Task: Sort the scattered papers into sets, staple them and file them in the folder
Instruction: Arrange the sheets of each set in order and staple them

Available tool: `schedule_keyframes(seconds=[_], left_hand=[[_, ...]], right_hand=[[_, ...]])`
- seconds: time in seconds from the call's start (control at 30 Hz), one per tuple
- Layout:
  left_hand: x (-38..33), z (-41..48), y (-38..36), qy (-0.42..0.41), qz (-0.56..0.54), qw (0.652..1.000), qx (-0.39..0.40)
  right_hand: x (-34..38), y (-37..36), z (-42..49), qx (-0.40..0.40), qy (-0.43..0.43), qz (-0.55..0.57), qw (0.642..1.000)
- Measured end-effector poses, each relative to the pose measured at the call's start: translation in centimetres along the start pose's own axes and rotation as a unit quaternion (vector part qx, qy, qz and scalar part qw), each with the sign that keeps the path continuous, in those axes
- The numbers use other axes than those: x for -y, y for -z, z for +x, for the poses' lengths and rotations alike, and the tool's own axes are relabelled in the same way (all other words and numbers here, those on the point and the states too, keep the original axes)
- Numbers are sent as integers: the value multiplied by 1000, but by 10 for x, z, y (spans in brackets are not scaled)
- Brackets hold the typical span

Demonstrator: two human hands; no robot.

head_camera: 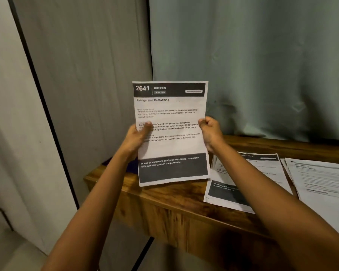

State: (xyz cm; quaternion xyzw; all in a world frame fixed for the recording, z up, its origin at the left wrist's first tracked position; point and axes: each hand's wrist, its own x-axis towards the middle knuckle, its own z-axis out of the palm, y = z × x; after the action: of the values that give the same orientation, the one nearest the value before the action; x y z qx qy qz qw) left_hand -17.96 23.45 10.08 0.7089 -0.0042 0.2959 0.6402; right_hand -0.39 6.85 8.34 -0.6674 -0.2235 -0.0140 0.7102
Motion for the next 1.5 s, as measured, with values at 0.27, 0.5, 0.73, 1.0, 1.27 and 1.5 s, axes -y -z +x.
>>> schedule_keyframes(seconds=[0.27, 0.5, 0.73, 1.0, 1.27, 1.5], left_hand=[[63, -32, 17, 120, 115, 986, 26], [65, -18, 30, 217, 193, 956, 41], [74, -1, 19, 133, 469, 872, -39], [94, -14, 4, 49, 552, 828, -78], [107, -19, -3, 72, 542, 833, -87], [106, -19, -4, 89, 531, 834, -118]], right_hand=[[2, -4, -11, -66, -103, 52, 991], [-22, -3, -27, 26, -118, -162, 979], [-41, -8, -41, 1, -112, -360, 926], [-64, -8, -46, -9, -126, -418, 900], [-65, -9, -50, -28, -131, -409, 902], [-58, -3, -54, -33, -119, -413, 902]])
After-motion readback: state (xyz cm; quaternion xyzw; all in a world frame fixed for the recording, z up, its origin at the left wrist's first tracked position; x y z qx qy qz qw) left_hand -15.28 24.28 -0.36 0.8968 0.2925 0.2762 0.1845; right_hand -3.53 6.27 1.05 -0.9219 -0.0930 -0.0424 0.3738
